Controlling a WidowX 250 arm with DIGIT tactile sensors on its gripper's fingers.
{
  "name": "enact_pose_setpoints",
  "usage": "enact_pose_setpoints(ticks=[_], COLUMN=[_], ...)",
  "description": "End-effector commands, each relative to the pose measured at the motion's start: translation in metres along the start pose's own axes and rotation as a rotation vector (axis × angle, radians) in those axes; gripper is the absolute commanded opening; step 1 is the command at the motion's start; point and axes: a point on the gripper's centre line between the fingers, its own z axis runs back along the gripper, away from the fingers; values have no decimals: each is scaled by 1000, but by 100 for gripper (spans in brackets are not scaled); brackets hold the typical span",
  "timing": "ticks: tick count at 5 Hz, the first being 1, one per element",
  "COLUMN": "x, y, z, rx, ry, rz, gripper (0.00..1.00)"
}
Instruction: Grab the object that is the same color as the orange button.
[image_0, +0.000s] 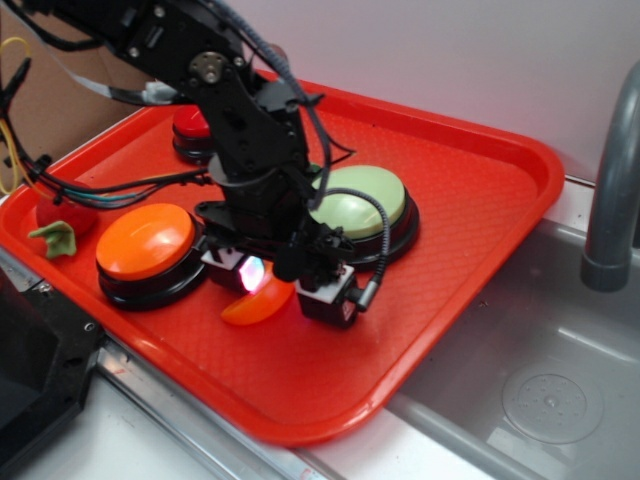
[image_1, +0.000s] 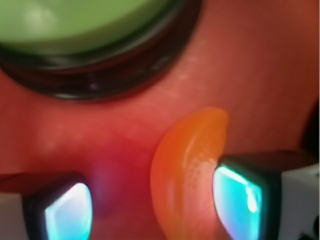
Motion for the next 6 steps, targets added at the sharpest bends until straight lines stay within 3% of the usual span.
enact_pose_setpoints(ticks=[1, 2, 4, 6], x=[11, 17, 42, 57], y=[-12, -11, -4, 6], z=[-7, -9, -9, 11], rx=[-40, -46, -78, -77], ry=[-27, -23, 15, -2], rz=[-13, -8, -42, -53], gripper=[17, 0, 0, 0])
